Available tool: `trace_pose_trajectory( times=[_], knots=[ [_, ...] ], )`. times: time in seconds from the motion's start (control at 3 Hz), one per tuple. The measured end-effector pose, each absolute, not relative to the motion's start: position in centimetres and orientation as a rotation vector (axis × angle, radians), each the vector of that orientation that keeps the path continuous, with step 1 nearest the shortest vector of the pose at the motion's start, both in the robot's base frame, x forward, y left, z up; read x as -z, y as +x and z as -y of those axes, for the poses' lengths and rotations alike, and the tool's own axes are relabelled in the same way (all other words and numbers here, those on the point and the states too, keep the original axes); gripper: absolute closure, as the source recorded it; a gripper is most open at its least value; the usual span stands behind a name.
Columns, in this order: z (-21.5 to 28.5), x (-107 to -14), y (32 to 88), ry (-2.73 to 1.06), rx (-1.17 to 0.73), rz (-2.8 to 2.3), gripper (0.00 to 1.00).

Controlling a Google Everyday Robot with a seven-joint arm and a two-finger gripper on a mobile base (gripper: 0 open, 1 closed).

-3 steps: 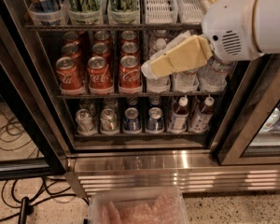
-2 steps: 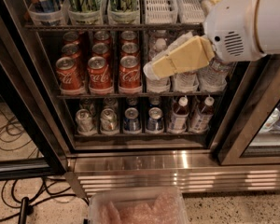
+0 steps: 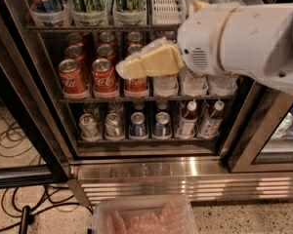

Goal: Pick green can from top shelf of fridge

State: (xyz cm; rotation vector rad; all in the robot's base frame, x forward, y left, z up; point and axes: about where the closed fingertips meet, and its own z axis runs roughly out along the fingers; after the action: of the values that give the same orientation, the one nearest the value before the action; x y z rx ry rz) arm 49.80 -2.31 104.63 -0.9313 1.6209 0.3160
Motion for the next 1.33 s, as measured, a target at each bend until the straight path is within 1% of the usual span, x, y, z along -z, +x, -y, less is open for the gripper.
trace_pose_trajectory(
  times=[0.33,0.67,1.33],
  knots=[
    [-3.4,-106.6,52.3,-0.855,-0.355,-1.484,0.00],
    [-3.9,-106.8,52.4,-0.854,-0.351,-1.471,0.00],
    [-5.7,-107.1,55.2,-0.769,-0.323,-1.411,0.00]
  ],
)
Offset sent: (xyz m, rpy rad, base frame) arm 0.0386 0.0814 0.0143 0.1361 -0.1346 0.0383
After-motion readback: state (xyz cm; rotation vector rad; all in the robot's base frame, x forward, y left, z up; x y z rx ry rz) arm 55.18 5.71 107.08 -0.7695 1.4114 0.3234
